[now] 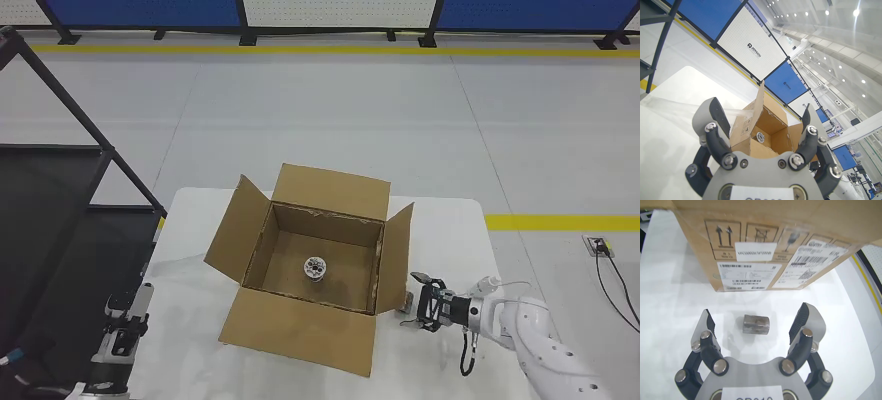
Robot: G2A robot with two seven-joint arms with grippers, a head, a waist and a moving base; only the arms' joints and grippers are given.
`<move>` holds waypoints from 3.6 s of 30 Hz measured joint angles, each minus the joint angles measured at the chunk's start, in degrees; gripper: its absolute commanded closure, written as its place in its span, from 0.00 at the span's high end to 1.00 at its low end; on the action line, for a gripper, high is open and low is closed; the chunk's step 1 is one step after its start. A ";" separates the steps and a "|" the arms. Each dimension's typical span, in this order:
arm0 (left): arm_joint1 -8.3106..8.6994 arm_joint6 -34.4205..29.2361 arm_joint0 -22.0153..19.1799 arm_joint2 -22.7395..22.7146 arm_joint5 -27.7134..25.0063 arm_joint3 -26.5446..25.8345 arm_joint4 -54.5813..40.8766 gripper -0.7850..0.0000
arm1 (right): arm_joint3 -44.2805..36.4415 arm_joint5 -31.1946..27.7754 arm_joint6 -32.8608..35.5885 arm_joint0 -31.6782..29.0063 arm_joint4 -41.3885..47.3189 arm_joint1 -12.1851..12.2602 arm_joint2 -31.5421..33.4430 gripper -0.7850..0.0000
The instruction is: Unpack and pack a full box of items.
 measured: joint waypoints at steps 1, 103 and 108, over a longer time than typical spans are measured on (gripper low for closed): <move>0.01 0.09 0.04 -0.04 0.00 -0.03 0.00 1.00 | 1.20 0.49 0.18 0.73 -0.03 -0.33 -0.89 1.00; -0.58 6.79 15.29 -16.89 -18.94 4.70 -19.51 1.00 | -28.83 24.43 66.63 28.72 29.91 -11.24 -28.17 0.00; -0.58 6.79 15.29 -16.89 -18.94 4.70 -19.51 1.00 | -28.83 24.43 66.63 28.72 29.91 -11.24 -28.17 0.00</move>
